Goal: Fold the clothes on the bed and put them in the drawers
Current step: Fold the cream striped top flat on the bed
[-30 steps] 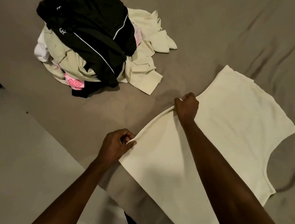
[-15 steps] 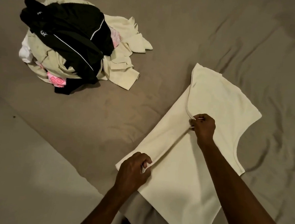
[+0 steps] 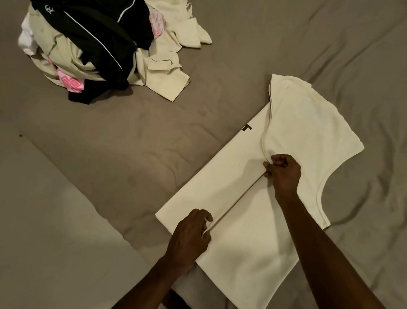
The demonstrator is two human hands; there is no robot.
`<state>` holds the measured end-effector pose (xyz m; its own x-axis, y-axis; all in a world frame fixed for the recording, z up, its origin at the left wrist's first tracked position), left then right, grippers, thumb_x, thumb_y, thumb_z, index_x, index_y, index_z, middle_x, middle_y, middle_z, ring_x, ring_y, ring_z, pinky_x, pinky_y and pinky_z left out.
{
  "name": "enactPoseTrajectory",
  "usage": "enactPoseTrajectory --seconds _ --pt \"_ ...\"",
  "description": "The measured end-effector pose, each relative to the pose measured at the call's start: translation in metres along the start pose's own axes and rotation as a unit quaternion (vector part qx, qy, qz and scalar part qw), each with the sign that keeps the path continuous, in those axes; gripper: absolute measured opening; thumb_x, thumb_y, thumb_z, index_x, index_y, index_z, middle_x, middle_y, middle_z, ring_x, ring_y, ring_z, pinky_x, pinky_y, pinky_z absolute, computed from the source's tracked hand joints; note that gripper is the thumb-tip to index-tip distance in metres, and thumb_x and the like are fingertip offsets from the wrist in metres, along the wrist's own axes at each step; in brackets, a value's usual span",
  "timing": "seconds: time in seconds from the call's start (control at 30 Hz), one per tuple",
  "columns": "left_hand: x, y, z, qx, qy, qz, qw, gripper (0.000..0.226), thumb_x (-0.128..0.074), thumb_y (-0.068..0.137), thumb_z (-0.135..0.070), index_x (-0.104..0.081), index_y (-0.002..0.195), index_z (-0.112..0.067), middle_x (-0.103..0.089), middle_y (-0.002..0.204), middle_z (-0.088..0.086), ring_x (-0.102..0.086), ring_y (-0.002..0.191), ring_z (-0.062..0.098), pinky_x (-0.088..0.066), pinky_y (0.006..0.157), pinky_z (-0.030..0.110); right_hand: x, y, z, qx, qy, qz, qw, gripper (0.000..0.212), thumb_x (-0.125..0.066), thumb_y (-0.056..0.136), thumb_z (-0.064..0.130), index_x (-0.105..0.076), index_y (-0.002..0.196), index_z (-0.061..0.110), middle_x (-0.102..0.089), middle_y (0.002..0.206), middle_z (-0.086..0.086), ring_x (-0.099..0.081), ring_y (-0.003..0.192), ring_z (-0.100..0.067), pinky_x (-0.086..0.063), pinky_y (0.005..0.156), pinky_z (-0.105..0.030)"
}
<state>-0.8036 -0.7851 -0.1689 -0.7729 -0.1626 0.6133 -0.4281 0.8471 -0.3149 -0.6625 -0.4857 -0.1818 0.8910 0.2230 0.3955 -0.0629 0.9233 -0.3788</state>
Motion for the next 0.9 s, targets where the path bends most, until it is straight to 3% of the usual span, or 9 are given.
enactPoseTrajectory --seconds 0.13,0.23,0.37,0.47,0.6,0.67,0.73,0.8,0.9 --pt "-0.016 -0.005 -0.002 0.008 0.022 0.020 1.000 0.037 -0.072 0.077 -0.003 -0.064 0.107 -0.022 -0.054 0.093 -0.011 -0.059 0.074 0.010 -0.054 0.070 0.033 -0.001 0.004 -0.005 -0.004 -0.060 0.000 0.998 0.026 -0.085 0.068 0.011 -0.070 0.086 0.022 -0.070 0.081 0.000 -0.071 0.075 -0.028 -0.062 0.076 -0.048" --pt "-0.024 -0.010 0.003 0.017 0.033 0.021 0.999 0.035 -0.073 0.077 -0.005 -0.064 0.106 -0.021 -0.056 0.094 -0.008 -0.060 0.073 0.012 -0.055 0.070 0.035 -0.005 0.002 -0.001 0.017 -0.131 0.004 0.991 0.025 -0.085 0.072 0.007 -0.070 0.091 0.016 -0.068 0.080 0.004 -0.071 0.083 -0.025 -0.060 0.082 -0.039" --pt "-0.023 -0.008 0.008 0.027 0.033 0.027 0.999 0.031 -0.076 0.078 -0.010 -0.065 0.106 -0.020 -0.057 0.091 -0.008 -0.060 0.071 0.011 -0.055 0.071 0.035 -0.006 0.003 0.001 0.059 -0.184 0.004 0.981 0.026 -0.084 0.075 0.014 -0.069 0.096 0.014 -0.067 0.084 0.004 -0.068 0.083 -0.021 -0.055 0.079 -0.035" --pt "-0.019 -0.006 0.006 0.033 0.057 0.033 0.997 0.033 -0.083 0.078 -0.034 -0.064 0.103 -0.025 -0.054 0.084 -0.015 -0.059 0.067 0.007 -0.054 0.068 0.031 -0.012 0.001 0.000 0.113 -0.250 0.037 0.961 0.036 -0.082 0.084 0.031 -0.065 0.108 0.011 -0.064 0.091 -0.003 -0.060 0.084 -0.020 -0.046 0.075 -0.033" --pt "-0.006 0.001 0.003 0.040 0.102 -0.032 0.993 0.041 -0.076 0.076 -0.065 -0.063 0.095 -0.032 -0.058 0.076 -0.016 -0.059 0.067 0.002 -0.051 0.060 0.027 -0.010 0.004 0.003 0.137 -0.279 0.028 0.950 0.022 -0.073 0.090 0.018 -0.064 0.106 0.006 -0.065 0.095 -0.008 -0.063 0.088 -0.028 -0.039 0.073 -0.031" --pt "0.010 0.004 -0.005 -0.001 0.144 -0.122 0.982 0.038 -0.076 0.081 -0.061 -0.066 0.096 -0.028 -0.063 0.085 -0.014 -0.063 0.081 0.010 -0.051 0.066 0.031 -0.005 0.003 0.002 0.120 -0.270 0.011 0.955 0.022 -0.075 0.087 0.016 -0.064 0.105 0.009 -0.066 0.098 -0.006 -0.064 0.090 -0.027 -0.040 0.073 -0.031" --pt "0.024 0.008 -0.013 -0.057 0.223 -0.184 0.956 0.040 -0.076 0.086 -0.047 -0.068 0.113 -0.018 -0.067 0.112 0.001 -0.063 0.112 0.026 -0.050 0.084 0.041 -0.002 -0.003 0.004 0.136 -0.294 -0.003 0.946 0.029 -0.076 0.085 0.018 -0.062 0.109 0.011 -0.062 0.105 -0.005 -0.062 0.092 -0.025 -0.041 0.073 -0.031" --pt "0.028 0.016 -0.003 -0.041 0.296 -0.160 0.941 0.066 -0.066 0.092 -0.051 -0.055 0.141 -0.008 -0.052 0.146 0.017 -0.043 0.141 0.039 -0.040 0.105 0.052 -0.004 -0.009 0.010 0.181 -0.341 -0.010 0.922 0.037 -0.075 0.082 0.016 -0.058 0.114 0.011 -0.057 0.109 -0.006 -0.059 0.095 -0.027 -0.043 0.069 -0.033" --pt "0.023 0.014 0.030 0.013 0.319 -0.093 0.943 0.093 -0.047 0.097 -0.067 -0.027 0.159 -0.001 -0.019 0.166 0.025 -0.017 0.155 0.040 -0.025 0.119 0.059 -0.019 -0.016 0.021 0.260 -0.432 0.002 0.864 0.037 -0.072 0.085 0.014 -0.058 0.118 0.007 -0.056 0.111 -0.014 -0.057 0.098 -0.034 -0.048 0.065 -0.038"
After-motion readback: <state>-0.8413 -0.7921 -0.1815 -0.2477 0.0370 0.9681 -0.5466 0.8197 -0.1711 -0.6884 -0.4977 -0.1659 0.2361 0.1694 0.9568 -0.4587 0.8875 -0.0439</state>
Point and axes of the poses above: each hand's wrist, its own y-axis towards the middle knuckle, its own x-axis out of the back of the hand, z = x × y, the point moved 6 cm from there along y, towards the middle knuckle
